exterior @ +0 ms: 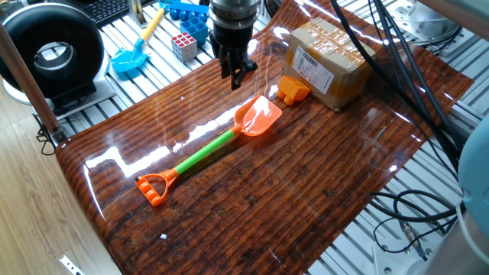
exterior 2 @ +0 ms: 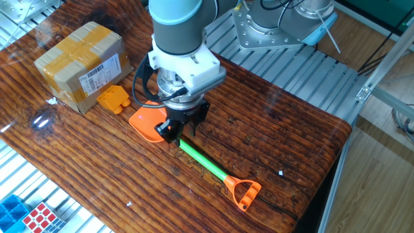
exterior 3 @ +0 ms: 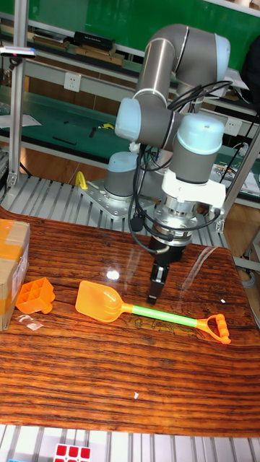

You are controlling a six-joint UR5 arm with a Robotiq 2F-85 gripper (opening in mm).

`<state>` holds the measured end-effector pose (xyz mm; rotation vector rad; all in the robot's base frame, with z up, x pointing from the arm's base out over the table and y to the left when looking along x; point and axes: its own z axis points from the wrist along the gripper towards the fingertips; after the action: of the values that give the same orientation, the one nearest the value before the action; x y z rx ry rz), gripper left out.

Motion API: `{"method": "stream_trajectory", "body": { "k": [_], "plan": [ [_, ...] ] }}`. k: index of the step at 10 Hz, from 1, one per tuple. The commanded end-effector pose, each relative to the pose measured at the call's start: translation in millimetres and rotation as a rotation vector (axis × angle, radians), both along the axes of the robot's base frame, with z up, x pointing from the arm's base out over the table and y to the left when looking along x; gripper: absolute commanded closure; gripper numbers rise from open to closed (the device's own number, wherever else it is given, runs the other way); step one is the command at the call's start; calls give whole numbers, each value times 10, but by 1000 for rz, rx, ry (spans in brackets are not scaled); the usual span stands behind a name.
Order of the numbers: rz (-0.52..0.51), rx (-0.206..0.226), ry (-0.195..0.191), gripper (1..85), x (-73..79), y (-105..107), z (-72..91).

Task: Use a shovel to scoop up an object

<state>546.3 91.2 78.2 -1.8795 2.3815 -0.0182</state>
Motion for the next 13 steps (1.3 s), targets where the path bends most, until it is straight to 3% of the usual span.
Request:
{"method": "stream_trajectory", "body": {
  "k": [1, 8, 11, 13],
  "plan": [
    [-15, 4, 3, 410, -48, -69, 14],
    [-33, -8, 13, 417, -70, -203, 37],
    [-12, -39, 29, 400, -114, -279, 32],
    [13, -6, 43, 323, -153, -188, 33]
  ]
}}
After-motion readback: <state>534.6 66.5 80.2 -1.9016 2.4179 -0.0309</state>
